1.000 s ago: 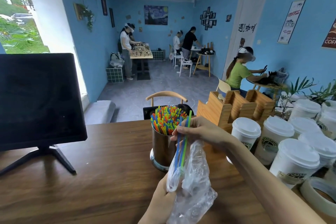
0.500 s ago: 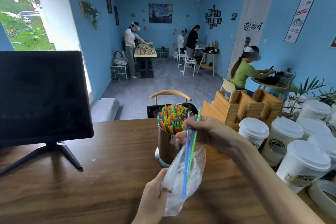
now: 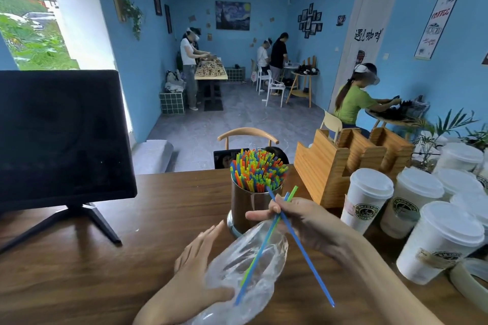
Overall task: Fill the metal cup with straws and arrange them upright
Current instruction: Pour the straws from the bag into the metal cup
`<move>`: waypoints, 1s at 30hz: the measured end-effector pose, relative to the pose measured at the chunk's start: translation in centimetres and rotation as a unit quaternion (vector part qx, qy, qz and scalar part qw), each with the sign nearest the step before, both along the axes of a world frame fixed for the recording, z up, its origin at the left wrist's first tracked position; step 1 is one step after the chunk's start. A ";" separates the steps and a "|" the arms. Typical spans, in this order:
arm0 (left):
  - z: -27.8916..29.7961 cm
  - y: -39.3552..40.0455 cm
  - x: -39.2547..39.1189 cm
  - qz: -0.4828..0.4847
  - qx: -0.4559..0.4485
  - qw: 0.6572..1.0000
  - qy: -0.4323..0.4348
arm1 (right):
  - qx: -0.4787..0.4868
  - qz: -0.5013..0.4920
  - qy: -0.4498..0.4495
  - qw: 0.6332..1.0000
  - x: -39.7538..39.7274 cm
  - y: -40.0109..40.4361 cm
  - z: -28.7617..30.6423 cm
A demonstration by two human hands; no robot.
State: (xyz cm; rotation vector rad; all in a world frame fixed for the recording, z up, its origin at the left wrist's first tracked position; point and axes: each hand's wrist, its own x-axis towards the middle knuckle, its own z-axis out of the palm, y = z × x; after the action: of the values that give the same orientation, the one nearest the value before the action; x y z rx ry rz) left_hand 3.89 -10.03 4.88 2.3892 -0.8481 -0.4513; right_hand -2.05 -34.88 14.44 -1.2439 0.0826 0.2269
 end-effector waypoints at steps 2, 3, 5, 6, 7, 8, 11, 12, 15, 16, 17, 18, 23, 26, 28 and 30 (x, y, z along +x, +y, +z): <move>1.2 -1.6 -0.8 -0.032 -0.070 0.996 -0.050 | 0.032 0.006 0.005 0.999 0.2 0.8 -1.2; 1.5 -2.7 -1.1 -0.033 -0.140 0.989 -0.041 | 0.043 0.009 0.006 0.999 0.2 1.1 -1.6; 2.1 -4.5 -1.9 0.016 -0.267 0.963 0.019 | 0.060 0.003 0.018 0.998 0.3 1.0 -2.3; 2.4 -4.9 -2.0 0.050 -0.301 0.951 0.046 | 0.060 -0.007 0.023 0.998 0.3 0.8 -2.5; 2.6 -5.2 -2.1 0.073 -0.311 0.945 0.068 | 0.057 -0.022 0.026 0.998 0.3 0.7 -2.7; 2.7 -5.2 -2.1 0.076 -0.304 0.945 0.097 | 0.059 -0.034 0.026 0.997 0.4 0.6 -3.0; 2.6 -5.5 -2.2 0.000 -0.297 0.927 0.229 | 0.076 -0.067 0.030 0.994 0.2 0.7 -3.8; 2.7 -5.7 -2.3 -0.011 -0.295 0.924 0.244 | 0.086 -0.070 0.037 0.993 0.1 0.8 -4.1; 2.5 -6.5 -2.2 -0.029 -0.309 0.917 0.251 | 0.157 -0.058 0.054 0.984 0.1 1.0 -5.0; 2.5 -6.6 -2.3 -0.018 -0.320 0.906 0.278 | 0.191 -0.045 0.059 0.979 0.0 0.9 -5.2; 2.4 -6.8 -2.3 -0.004 -0.332 0.889 0.316 | 0.228 -0.032 0.062 0.971 0.0 0.8 -5.4; 2.3 -6.8 -2.1 0.004 -0.351 0.867 0.354 | 0.261 -0.023 0.061 0.963 0.0 0.8 -5.4; 1.1 -7.4 -1.8 0.025 -0.426 0.791 0.438 | 0.345 0.009 0.032 0.938 -0.7 1.4 -5.6; 1.1 -7.9 -2.2 0.049 -0.441 0.814 0.374 | 0.369 -0.004 0.026 0.929 -1.2 2.0 -5.6; 1.3 -8.0 -2.4 0.080 -0.455 0.830 0.312 | 0.384 -0.006 0.028 0.923 -1.6 2.2 -5.4; 1.6 -8.0 -2.3 0.097 -0.471 0.827 0.292 | 0.391 -0.004 0.025 0.920 -1.8 2.6 -5.0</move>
State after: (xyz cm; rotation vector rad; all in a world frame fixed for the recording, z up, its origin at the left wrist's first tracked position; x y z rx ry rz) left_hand 1.55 -18.02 6.50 1.2766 -0.3765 -0.4871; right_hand -3.90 -32.29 9.41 -0.4379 0.0332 0.2493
